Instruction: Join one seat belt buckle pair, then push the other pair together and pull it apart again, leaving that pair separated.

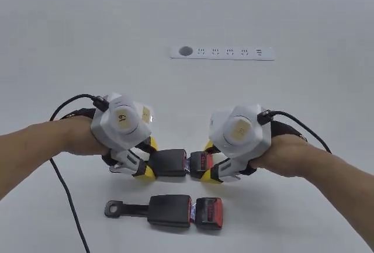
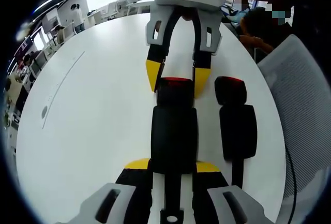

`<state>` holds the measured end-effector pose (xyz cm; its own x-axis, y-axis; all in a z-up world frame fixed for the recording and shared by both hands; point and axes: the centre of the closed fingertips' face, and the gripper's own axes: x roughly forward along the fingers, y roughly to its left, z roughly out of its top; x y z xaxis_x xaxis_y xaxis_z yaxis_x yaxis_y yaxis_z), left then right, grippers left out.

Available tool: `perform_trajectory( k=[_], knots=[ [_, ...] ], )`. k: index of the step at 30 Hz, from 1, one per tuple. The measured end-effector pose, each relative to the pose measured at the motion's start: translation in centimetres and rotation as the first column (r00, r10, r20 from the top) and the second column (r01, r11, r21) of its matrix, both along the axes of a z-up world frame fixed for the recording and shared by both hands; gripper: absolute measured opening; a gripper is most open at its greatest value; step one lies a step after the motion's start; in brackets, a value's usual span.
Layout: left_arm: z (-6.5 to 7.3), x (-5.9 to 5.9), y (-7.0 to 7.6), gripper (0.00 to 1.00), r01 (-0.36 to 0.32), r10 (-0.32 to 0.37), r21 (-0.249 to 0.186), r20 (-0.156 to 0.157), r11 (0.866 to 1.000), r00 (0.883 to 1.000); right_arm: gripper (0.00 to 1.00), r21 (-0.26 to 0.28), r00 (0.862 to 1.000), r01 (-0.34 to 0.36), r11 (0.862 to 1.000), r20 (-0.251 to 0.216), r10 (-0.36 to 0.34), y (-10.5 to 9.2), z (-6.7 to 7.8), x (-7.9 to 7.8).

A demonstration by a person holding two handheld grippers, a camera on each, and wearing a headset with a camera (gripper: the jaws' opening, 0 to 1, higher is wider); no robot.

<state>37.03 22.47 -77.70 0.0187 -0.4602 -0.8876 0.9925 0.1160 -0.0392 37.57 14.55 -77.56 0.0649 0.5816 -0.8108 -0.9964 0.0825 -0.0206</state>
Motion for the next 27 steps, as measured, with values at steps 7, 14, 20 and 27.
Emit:
perform_trajectory(
  k=[7,14,20,27],
  knots=[
    [0.0,0.0,0.0,0.29,-0.001,0.001,0.006,-0.004,1.000,1.000,0.29,-0.006,1.000,-0.011,1.000,0.013,0.011,0.0,0.0,-0.1],
    [-0.2,0.0,0.1,0.29,-0.011,0.011,0.013,-0.006,1.000,1.000,0.29,-0.019,1.000,-0.010,1.000,0.025,0.010,-0.1,-0.1,-0.2],
    [-0.2,0.0,0.1,0.29,-0.010,0.010,0.026,-0.005,1.000,1.000,0.29,-0.016,1.000,-0.014,1.000,0.025,0.015,-0.2,-0.1,-0.1],
    [-0.4,0.0,0.2,0.30,-0.007,0.007,0.026,-0.005,1.000,1.000,0.30,-0.020,1.000,-0.013,1.000,0.019,0.014,-1.0,-0.2,-0.1]
  ],
)
